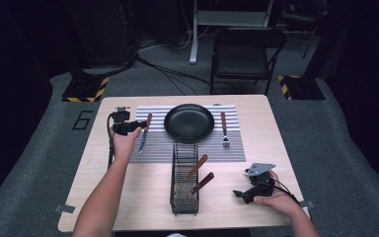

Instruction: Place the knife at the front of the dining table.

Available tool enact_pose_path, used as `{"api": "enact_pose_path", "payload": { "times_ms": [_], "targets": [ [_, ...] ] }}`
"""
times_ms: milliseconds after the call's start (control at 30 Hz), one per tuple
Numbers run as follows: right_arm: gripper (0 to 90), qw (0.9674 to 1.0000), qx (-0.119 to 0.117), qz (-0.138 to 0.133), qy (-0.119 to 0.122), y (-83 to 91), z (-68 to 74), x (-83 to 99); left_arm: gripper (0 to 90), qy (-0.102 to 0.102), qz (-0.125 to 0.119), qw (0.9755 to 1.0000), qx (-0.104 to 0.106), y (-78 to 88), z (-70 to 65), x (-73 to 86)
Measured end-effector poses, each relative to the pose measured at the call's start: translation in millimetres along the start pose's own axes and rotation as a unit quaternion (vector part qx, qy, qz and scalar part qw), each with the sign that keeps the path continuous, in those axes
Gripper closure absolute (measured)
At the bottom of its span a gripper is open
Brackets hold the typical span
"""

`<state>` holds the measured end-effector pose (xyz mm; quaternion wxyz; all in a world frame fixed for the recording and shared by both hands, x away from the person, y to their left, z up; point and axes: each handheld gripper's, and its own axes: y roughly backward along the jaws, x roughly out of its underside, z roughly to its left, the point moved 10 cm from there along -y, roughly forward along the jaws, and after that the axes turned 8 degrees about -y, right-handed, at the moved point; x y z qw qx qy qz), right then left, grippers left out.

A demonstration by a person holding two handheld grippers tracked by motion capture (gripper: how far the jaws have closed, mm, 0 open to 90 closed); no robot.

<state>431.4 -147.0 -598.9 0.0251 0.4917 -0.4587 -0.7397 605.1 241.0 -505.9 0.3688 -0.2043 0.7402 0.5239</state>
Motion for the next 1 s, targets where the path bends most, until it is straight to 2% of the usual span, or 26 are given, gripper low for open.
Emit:
{"api": "enact_pose_path", "payload": {
  "times_ms": [100, 233, 333, 667, 800, 833, 1000],
  "targets": [
    [0.0, 1.0000, 0.000, 0.000, 0.000, -0.1, 0.0, 0.0, 51.0, -0.019, -0.002, 0.9998, 0.006, 8.7, -6.3, -0.6],
    [0.0, 1.0000, 0.000, -0.001, 0.000, -0.1, 0.0, -0.1, 49.9, -0.034, -0.007, 0.9994, 0.011, 20.7, -13.2, 3.2],
    [0.0, 1.0000, 0.000, 0.000, 0.000, 0.0, 0.0, 0.0, 49.4, -0.052, -0.006, 0.9985, 0.014, 28.0, -16.0, 11.0],
    [0.0, 1.0000, 0.000, -0.001, 0.000, -0.1, 0.0, -0.1, 47.6, -0.080, -0.006, 0.9963, 0.031, 47.5, -20.2, 36.8],
    [0.0, 1.0000, 0.000, 0.000, 0.000, -0.1, 0.0, 0.0, 46.7, -0.084, -0.004, 0.9959, 0.033, 53.6, -17.9, 46.9],
    [0.0, 1.0000, 0.000, 0.000, 0.000, 0.0, 0.0, 0.0, 46.4, -0.079, -0.007, 0.9962, 0.034, 55.5, -15.3, 52.6],
    [0.0, 1.0000, 0.000, 0.000, 0.000, 0.0, 0.0, 0.0, 43.4, -0.094, 0.003, 0.9954, 0.013, 55.8, -0.1, 73.6]
  ]
}}
